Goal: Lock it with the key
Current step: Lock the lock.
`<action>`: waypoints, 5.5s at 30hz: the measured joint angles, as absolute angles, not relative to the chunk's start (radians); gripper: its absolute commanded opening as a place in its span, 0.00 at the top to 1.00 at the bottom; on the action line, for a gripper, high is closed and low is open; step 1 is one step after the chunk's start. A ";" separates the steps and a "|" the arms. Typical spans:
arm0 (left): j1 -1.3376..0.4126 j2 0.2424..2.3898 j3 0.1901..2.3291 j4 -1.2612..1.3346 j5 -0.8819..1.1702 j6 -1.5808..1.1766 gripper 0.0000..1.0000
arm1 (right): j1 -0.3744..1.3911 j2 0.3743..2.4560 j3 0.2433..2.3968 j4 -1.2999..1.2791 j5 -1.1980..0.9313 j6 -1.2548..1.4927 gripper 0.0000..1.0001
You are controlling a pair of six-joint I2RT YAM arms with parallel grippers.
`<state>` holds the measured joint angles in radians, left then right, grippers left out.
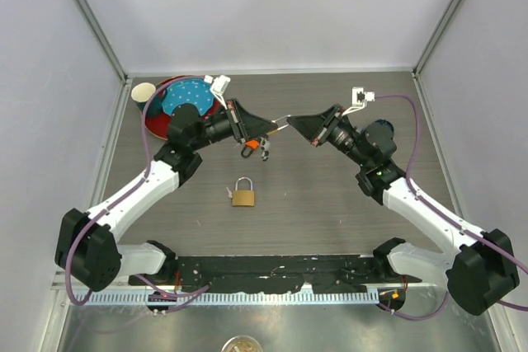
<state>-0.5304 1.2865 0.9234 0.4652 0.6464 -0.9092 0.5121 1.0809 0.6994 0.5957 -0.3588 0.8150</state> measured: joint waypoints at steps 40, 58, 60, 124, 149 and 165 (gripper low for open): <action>-0.596 1.259 0.896 0.334 0.726 -0.770 1.00 | 0.471 1.248 1.027 0.328 -0.824 0.664 0.45; -0.580 1.251 0.924 0.264 0.884 -0.725 1.00 | 0.398 1.219 1.019 0.307 -1.034 0.657 0.40; -0.580 1.251 0.931 0.265 0.902 -0.725 1.00 | 0.398 1.223 1.017 0.295 -1.033 0.648 0.40; -0.598 1.306 0.889 0.408 0.813 -0.756 0.25 | 0.442 1.201 1.017 0.403 -0.783 0.820 0.98; -0.602 1.296 0.840 0.493 0.838 -0.813 1.00 | 0.402 1.232 1.016 0.440 -0.764 0.851 0.99; -0.651 1.260 0.723 0.505 0.837 -0.856 1.00 | 0.388 1.260 1.016 0.546 -0.764 0.933 0.99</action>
<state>-0.6510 1.2602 0.7231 0.5053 0.8368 -0.8558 0.3882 1.2598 1.0161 0.5461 -0.7643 0.9333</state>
